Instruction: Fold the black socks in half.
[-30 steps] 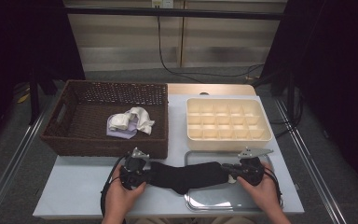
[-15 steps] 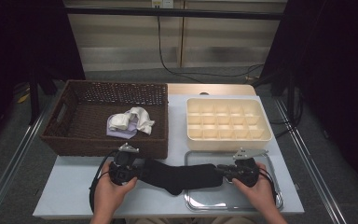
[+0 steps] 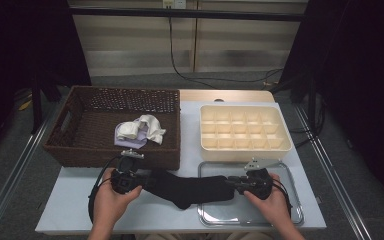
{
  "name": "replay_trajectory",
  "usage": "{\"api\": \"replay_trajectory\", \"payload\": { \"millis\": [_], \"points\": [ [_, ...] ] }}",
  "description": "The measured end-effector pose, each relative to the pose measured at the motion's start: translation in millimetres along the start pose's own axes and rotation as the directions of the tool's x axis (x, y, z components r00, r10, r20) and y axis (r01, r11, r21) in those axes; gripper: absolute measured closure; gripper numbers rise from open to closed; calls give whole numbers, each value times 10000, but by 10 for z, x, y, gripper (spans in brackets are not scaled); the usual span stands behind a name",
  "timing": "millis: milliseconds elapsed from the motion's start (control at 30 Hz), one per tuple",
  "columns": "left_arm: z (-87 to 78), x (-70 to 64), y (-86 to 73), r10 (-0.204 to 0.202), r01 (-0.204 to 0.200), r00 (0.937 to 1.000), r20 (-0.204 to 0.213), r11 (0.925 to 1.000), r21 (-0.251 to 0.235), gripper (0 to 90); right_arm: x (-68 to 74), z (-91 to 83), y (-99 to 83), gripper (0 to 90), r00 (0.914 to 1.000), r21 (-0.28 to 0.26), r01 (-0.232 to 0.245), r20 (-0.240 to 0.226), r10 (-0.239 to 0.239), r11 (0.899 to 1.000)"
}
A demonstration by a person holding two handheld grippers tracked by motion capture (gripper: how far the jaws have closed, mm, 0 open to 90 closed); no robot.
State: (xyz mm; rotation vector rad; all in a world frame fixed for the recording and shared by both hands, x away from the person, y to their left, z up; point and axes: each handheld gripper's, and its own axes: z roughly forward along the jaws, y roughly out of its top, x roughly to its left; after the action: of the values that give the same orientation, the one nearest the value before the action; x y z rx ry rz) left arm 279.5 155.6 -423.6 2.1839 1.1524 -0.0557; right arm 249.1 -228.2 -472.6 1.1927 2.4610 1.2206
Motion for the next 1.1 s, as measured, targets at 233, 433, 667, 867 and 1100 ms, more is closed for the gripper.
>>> {"api": "replay_trajectory", "payload": {
  "millis": [233,433,667,867,1100],
  "points": [
    [-37,1,44,-57,56,9998,188,10000,50,790,25,38,27,770,10000,83,66,-42,-65,9999],
    [-80,-15,80,-13,12,9999,164,10000,38,790,38,53,50,779,9999,99,93,-99,-92,9999],
    [-104,-36,122,7,-8,9999,173,10000,70,790,35,41,78,771,9999,-10,110,-87,-110,9999],
    [-133,20,122,-154,153,9997,211,9999,65,790,21,14,96,768,9999,-99,103,-128,-105,9999],
    [-175,112,74,-343,341,9994,85,9993,182,790,44,70,99,771,9995,-9,185,-269,-185,9998]
  ]
}}
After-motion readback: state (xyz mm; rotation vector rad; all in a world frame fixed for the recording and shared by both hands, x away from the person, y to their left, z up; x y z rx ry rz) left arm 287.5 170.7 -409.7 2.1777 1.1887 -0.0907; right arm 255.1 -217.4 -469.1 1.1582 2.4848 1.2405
